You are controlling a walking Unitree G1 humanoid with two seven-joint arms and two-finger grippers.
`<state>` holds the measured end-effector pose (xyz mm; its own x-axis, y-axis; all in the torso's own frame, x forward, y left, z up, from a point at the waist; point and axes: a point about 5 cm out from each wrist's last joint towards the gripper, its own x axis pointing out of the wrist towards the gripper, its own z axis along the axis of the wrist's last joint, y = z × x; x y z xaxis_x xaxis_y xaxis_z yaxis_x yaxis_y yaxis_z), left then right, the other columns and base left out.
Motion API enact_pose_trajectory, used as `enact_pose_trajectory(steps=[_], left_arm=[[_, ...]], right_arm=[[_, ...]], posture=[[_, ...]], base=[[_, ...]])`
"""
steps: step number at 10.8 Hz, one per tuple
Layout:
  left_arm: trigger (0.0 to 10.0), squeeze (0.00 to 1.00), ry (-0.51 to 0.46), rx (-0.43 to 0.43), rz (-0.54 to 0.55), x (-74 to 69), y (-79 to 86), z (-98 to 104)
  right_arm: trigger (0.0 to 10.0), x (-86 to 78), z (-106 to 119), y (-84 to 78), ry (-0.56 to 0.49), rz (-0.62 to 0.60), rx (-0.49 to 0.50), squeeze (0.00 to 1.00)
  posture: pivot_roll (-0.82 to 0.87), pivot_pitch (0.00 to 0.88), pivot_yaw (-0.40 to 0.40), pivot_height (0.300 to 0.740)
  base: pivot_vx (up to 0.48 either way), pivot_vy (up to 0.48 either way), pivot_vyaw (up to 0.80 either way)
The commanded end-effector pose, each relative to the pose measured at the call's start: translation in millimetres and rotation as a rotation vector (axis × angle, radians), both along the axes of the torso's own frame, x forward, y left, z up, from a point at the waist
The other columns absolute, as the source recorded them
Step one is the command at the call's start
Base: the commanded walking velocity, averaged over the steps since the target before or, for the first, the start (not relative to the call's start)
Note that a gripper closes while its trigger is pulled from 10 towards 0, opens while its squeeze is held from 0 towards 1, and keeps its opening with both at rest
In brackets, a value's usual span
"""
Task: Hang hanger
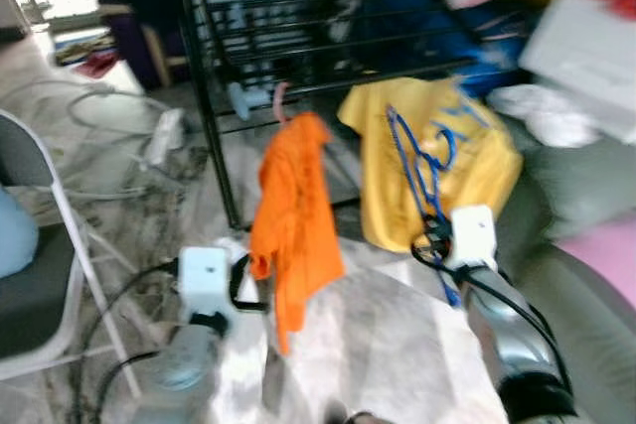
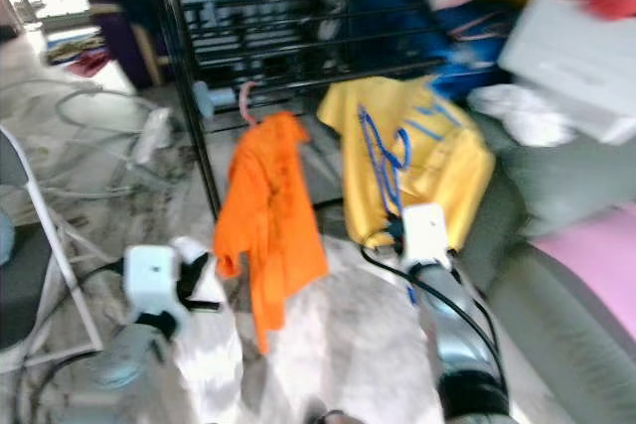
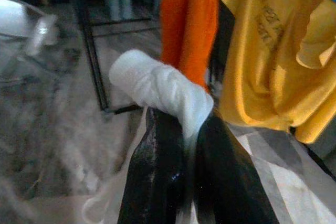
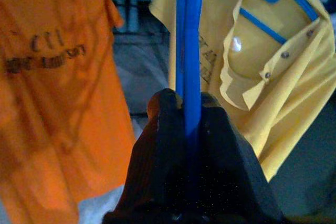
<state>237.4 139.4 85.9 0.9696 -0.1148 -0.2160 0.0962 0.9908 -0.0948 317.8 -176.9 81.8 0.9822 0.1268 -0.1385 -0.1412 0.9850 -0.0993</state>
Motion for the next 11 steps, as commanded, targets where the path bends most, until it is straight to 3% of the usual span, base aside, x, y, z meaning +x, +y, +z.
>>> enact_pose_trajectory(steps=[1, 7, 11], left_arm=[[10.0, 0.00, -0.009, -0.001, 0.001, 0.0, -2.7, 2.5], [10.0, 0.00, -0.019, 0.033, 0.023, 7.3, 8.2, 4.6], [10.0, 0.00, 0.000, 0.049, 0.026, 0.5, 11.2, -2.3]], right_arm=[[10.0, 2.3, 5.9, 1.6, -0.019, 0.000, -0.002, 0.00], [10.0, 0.8, 8.5, 4.5, -0.022, 0.018, -0.016, 0.00], [10.0, -1.6, 5.2, 8.3, 0.000, 0.049, -0.032, 0.00]], posture=[[-0.01, 0.063, -0.019, 0.740], [-0.03, 0.076, -0.015, 0.740], [-0.02, 0.093, -0.028, 0.740]], base=[[-0.330, 0.000, 0.00], [-0.324, 0.000, 0.00], [-0.256, 0.000, 0.00]])
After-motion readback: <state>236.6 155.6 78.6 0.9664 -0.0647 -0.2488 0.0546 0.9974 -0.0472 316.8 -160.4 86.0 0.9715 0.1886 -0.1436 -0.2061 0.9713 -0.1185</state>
